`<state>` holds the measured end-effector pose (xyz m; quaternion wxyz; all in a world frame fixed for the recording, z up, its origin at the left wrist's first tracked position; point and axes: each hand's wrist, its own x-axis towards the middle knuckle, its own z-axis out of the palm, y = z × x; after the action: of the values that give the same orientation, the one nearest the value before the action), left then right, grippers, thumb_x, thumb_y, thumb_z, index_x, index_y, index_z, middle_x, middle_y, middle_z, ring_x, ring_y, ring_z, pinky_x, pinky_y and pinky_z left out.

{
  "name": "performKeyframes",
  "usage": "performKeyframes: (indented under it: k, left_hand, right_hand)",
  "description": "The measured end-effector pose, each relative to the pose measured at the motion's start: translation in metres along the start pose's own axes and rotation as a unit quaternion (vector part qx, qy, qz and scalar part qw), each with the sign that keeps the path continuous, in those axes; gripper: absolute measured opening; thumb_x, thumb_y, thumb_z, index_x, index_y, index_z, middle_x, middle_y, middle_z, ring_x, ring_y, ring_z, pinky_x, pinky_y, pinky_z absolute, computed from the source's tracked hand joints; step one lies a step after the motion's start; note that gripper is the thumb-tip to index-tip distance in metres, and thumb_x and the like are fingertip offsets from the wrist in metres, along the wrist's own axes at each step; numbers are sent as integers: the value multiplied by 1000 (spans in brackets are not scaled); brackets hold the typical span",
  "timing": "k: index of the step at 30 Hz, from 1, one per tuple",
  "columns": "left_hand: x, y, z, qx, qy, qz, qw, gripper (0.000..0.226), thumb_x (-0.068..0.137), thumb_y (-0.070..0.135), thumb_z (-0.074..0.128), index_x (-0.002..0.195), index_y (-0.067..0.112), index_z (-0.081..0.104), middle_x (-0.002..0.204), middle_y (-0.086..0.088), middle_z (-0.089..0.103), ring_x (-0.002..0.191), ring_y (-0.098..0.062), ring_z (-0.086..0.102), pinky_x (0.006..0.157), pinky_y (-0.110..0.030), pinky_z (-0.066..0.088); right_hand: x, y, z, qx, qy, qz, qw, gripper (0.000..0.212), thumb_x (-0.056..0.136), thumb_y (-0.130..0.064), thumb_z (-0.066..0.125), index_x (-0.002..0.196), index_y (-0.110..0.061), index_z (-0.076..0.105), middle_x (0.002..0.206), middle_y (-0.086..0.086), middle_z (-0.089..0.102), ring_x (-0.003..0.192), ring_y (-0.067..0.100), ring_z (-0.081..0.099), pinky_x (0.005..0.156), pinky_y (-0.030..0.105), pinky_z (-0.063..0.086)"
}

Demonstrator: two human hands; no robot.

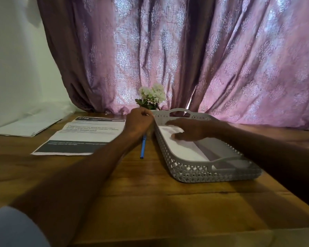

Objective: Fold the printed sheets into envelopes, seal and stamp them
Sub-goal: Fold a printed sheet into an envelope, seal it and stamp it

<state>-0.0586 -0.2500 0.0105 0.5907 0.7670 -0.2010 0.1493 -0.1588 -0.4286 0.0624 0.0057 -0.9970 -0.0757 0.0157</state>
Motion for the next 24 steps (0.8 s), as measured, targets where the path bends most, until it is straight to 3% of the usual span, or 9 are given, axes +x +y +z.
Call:
performKeyframes:
  k: [3, 8, 11, 12, 14, 16, 19, 21, 24]
  left_hand:
    - [0, -6, 2, -15, -4, -4, 1000, 9, 93, 16, 69, 90, 21, 76, 96, 2, 77, 95, -16, 71, 89, -43, 62]
    - [-3, -5, 4, -32, -20, -6, 999, 9, 82, 23, 74, 90, 20, 77, 93, 7, 74, 91, -8, 68, 90, -45, 63]
    - [-8, 0, 4, -25, -23, -1, 999, 12, 80, 25, 73, 91, 20, 77, 93, 8, 73, 90, -7, 66, 89, -45, 63]
    - [-9, 2, 3, -20, -20, 3, 1000, 16, 78, 28, 71, 90, 21, 77, 92, 7, 74, 90, -10, 68, 87, -46, 63]
    - [-14, 5, 2, -2, -5, 15, 1000, 14, 76, 30, 68, 86, 23, 74, 84, 7, 74, 83, -14, 71, 81, -45, 63]
    - [-17, 9, 3, 24, 2, 32, 999, 3, 82, 25, 69, 80, 26, 69, 78, 5, 73, 74, -19, 71, 76, -44, 63]
    - [-19, 15, 4, 47, 0, 40, 998, 7, 89, 18, 69, 83, 21, 68, 75, -1, 72, 70, -24, 71, 70, -37, 60]
    - [-21, 18, 3, 48, -1, 37, 998, 3, 92, 16, 69, 91, 14, 71, 79, -3, 72, 72, -24, 71, 63, -29, 56]
    - [-23, 20, 3, 43, -4, 32, 999, 2, 93, 15, 68, 91, 15, 69, 85, -5, 73, 79, -25, 72, 71, -32, 58]
  right_hand:
    - [14, -12, 3, 18, -60, 9, 998, 64, 109, -41, 42, 164, -17, 20, 170, 5, 22, 154, 22, 24, 123, 36, 20]
    - [31, -17, 13, 36, -116, 73, 990, 65, 109, -49, 32, 165, -19, 15, 171, 7, 16, 157, 27, 18, 127, 50, 18]
    - [30, -15, 13, 76, -84, 78, 991, 64, 108, -47, 38, 162, -15, 24, 168, 9, 27, 150, 29, 32, 122, 47, 31]
    - [28, -14, 11, 93, -56, 87, 990, 63, 107, -45, 43, 160, -14, 31, 163, 10, 35, 142, 28, 43, 114, 39, 43]
    - [23, -7, 4, 116, 10, 121, 986, 57, 104, -39, 55, 152, -11, 43, 145, 10, 53, 108, 21, 60, 73, 16, 58]
    - [16, -1, -6, 147, 25, 205, 967, 56, 100, -33, 64, 149, -14, 45, 115, 10, 62, 83, 20, 63, 53, 24, 58]
    - [7, -1, -12, 185, -48, 320, 928, 62, 98, -29, 68, 149, -6, 41, 105, 24, 63, 77, 33, 68, 59, 41, 62]
    - [6, -6, -10, 211, -68, 324, 920, 59, 99, -23, 68, 148, -1, 42, 109, 27, 64, 81, 35, 68, 74, 46, 63]
    - [7, -12, -8, 234, -74, 333, 910, 60, 97, -20, 70, 147, 1, 42, 109, 24, 61, 84, 32, 64, 84, 44, 59]
